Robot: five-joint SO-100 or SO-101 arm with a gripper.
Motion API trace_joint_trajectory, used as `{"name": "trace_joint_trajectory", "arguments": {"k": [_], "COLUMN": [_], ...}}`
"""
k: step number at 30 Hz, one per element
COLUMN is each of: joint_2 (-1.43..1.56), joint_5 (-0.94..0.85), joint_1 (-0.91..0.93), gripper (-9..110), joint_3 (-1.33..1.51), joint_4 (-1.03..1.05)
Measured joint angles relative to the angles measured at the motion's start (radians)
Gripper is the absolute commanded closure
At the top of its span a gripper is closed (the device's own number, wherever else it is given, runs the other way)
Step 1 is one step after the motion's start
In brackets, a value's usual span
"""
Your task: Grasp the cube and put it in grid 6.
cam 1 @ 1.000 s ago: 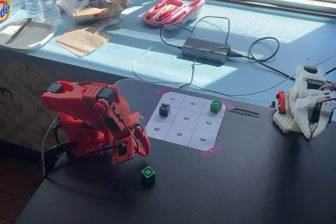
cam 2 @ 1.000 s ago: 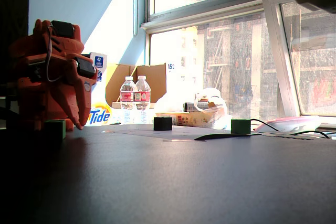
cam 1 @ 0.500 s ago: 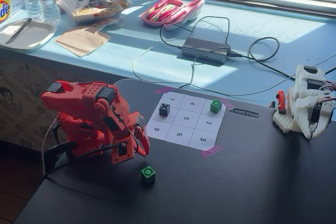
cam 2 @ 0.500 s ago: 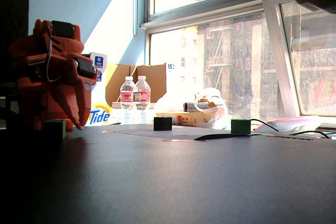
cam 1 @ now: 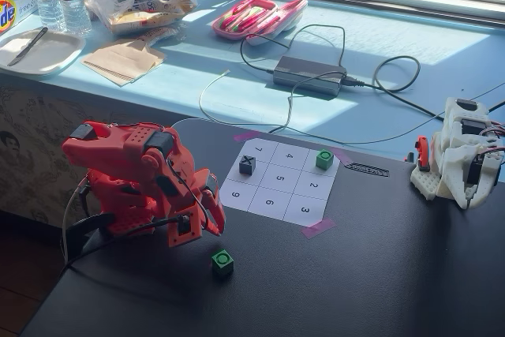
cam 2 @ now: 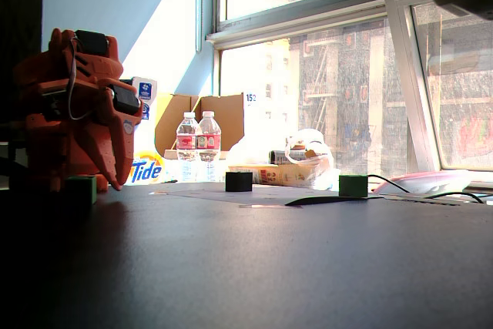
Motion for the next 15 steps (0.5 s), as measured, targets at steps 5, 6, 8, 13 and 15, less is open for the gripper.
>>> {"name": "trace_joint_trajectory", "arguments": {"k": [5,6,8,13,15], "joint_2": [0.0,0.0,0.0,-0.098,-0.196], "joint_5": [0.0,0.0,0.0,0.009,0.037], "joint_1": [0.0,0.0,0.0,0.015,0.025], "gripper": [101,101,101,83,70], "joint_3": [0.0,0.0,0.0,-0.098,-0.225], "joint_4": [0.0,0.0,0.005,0.038,0.087]}}
